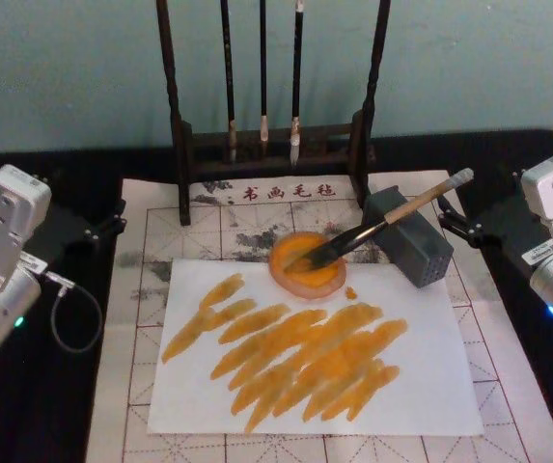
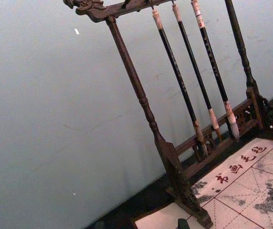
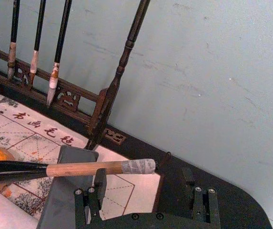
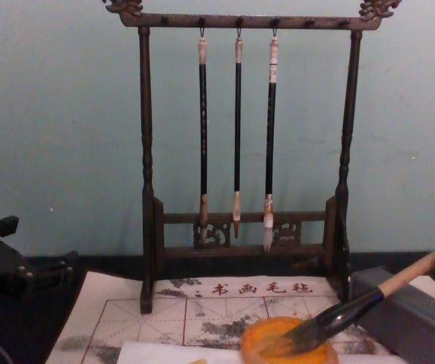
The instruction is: Pick up the brush from the inkstone, write on the paper, then place the brush back to its original position.
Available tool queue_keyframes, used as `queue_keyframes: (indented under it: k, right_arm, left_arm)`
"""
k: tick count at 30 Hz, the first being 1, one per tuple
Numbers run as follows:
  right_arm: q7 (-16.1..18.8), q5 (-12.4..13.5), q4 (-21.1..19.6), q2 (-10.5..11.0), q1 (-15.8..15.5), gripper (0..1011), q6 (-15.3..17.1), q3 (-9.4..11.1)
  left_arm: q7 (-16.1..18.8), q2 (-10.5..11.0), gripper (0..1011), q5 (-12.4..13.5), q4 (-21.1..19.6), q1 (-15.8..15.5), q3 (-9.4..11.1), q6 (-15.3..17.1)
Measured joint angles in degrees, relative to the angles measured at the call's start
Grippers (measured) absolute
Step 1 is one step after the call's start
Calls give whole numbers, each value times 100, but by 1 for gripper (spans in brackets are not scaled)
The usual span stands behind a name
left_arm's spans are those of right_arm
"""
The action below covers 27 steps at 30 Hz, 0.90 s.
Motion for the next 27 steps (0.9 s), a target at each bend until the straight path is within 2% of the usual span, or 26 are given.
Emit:
queue_keyframes:
  k: [27]
  right_arm:
    - [0,0,0,0,0,1002,0,0]
  left_arm:
    - [0,0,1001,0,0,0,0,0]
